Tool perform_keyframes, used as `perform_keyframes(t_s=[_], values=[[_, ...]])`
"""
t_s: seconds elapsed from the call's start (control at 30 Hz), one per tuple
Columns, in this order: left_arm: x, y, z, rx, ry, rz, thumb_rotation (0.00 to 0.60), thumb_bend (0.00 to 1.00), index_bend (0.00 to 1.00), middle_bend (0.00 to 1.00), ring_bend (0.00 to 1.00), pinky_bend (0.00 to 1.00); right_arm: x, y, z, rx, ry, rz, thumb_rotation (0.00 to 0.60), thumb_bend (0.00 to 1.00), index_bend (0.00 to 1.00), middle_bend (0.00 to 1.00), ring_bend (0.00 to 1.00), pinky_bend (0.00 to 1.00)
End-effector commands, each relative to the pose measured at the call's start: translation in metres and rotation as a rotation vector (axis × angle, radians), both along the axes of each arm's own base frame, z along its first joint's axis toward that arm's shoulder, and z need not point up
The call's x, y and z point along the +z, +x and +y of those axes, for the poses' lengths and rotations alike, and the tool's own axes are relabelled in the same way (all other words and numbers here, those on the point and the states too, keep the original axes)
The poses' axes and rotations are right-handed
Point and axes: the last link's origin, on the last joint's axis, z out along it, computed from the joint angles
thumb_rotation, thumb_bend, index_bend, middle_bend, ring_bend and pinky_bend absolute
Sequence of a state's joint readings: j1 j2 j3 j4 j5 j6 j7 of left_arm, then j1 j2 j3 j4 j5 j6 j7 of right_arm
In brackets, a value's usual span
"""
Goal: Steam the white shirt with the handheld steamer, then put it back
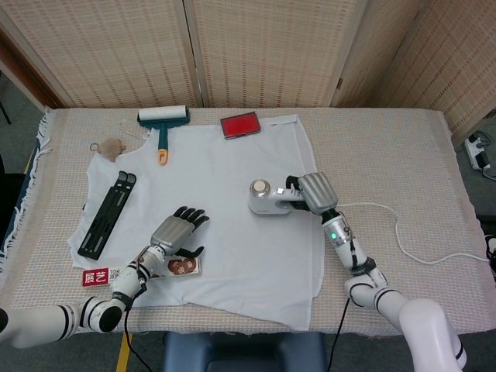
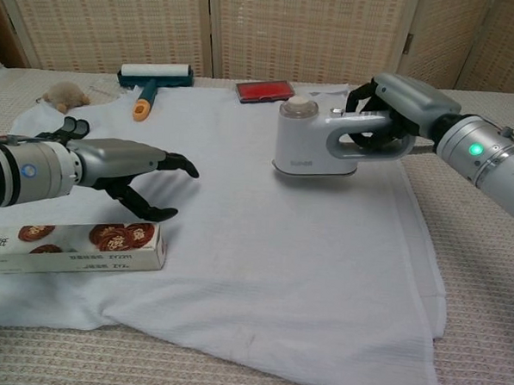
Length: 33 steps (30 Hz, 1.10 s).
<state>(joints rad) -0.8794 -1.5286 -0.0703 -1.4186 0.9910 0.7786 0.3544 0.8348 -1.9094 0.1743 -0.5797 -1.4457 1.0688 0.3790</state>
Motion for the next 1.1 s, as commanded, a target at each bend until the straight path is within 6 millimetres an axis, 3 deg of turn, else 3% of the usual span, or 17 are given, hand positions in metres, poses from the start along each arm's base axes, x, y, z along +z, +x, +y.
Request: perform_keyframes(t_s=[0.03,0.23,0.43,0.83,1.1], values=[[0.0,0.0,0.0,0.001,0.001,0.001,0.323,0.42,0.15,0.08,0.0,0.0,-0.016,0.009,0.009,0.037,0.039,0.009,0.6,0.92,0.91,0.87,0.83,0.96],[0.0,0.0,-0.001,-0.002,-0.001,0.005,0.323,0.42,0.15,0.08,0.0,0.0,-0.032,0.011,0.018,0.077,0.073,0.046,0.6,0.92,0.91,0.87,0.83,0.96],[-0.001,0.001,-0.001,-0.001,0.0,0.004,0.322,0.42,0.15,0.08,0.0,0.0,-0.025,-0.009,0.025,0.101,0.051,0.098,0.6,0.92,0.91,0.87,0.83,0.96],[-0.002,0.0,-0.001,0.0,0.0,0.003,0.323,0.42,0.15,0.07,0.0,0.0,0.023,-0.07,0.03,0.032,-0.043,0.189,0.6,0.92,0.91,0.87,0.83,0.96],[0.005,0.002,-0.001,-0.006,0.032,-0.038,0.318,0.42,0.15,0.07,0.0,0.0,0.068,-0.101,0.034,-0.071,-0.163,0.075,0.6,0.92,0.91,0.87,0.83,0.96]])
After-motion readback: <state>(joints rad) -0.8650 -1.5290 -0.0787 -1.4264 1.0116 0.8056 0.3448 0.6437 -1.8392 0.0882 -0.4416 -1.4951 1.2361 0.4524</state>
